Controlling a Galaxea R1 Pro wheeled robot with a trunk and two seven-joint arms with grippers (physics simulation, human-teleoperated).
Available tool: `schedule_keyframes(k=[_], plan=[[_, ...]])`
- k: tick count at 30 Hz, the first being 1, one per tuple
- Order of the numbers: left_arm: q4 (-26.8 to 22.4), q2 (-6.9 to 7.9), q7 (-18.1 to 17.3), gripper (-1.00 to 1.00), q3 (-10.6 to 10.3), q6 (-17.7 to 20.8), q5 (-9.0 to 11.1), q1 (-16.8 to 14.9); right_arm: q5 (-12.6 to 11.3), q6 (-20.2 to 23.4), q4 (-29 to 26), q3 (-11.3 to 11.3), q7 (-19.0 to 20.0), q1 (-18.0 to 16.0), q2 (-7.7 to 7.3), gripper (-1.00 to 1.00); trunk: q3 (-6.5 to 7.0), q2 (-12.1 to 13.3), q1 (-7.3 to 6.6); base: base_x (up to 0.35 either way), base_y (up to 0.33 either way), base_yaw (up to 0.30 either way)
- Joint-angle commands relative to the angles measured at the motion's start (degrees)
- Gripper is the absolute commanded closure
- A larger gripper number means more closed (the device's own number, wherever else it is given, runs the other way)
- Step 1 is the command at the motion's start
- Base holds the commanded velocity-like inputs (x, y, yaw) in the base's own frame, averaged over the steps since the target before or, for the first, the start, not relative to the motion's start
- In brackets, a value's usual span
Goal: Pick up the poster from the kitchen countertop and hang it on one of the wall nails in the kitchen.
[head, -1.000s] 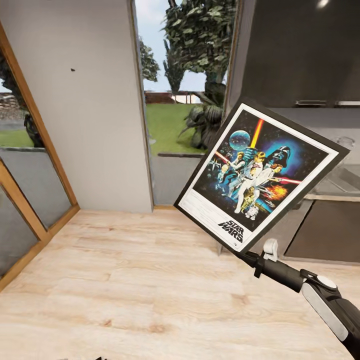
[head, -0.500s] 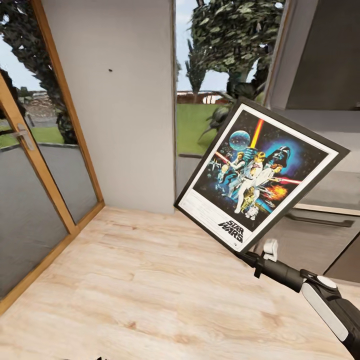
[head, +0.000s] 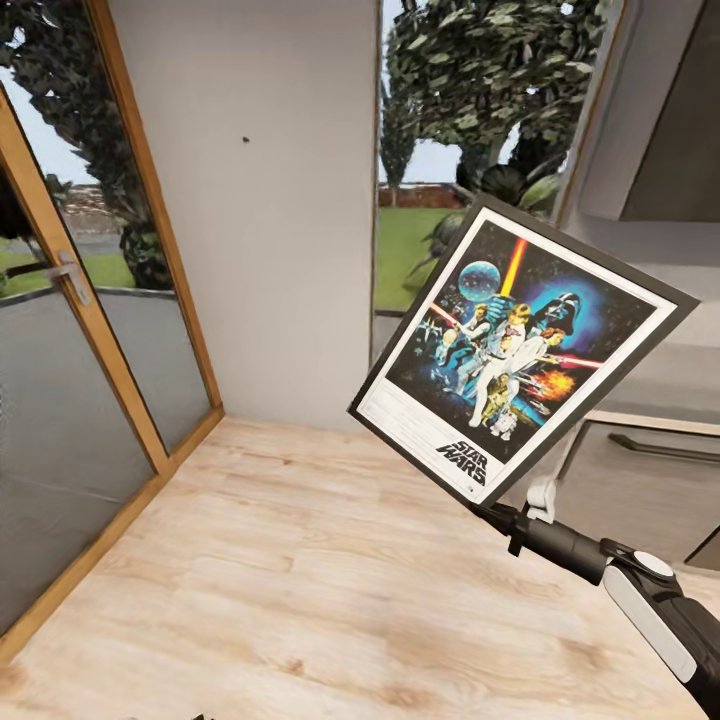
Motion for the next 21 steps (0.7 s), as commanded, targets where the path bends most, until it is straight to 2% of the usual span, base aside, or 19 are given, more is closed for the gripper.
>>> schedule_keyframes(k=[1,21], plan=[[-0.05,0.01,-0.10,-1.00,-0.03,0.60,0.25,0.02,-0.65,0.58,0.00,0.14,0.10,-0.09,-0.04,1.00,-0.11,-0.12,0.05,0.147,0.341,0.000],[-0.05,0.02,-0.10,-1.00,-0.08,0.68,0.25,0.02,-0.65,0.57,0.00,0.14,0.10,-0.09,-0.04,1.00,-0.11,-0.12,0.05,0.193,0.324,0.000]])
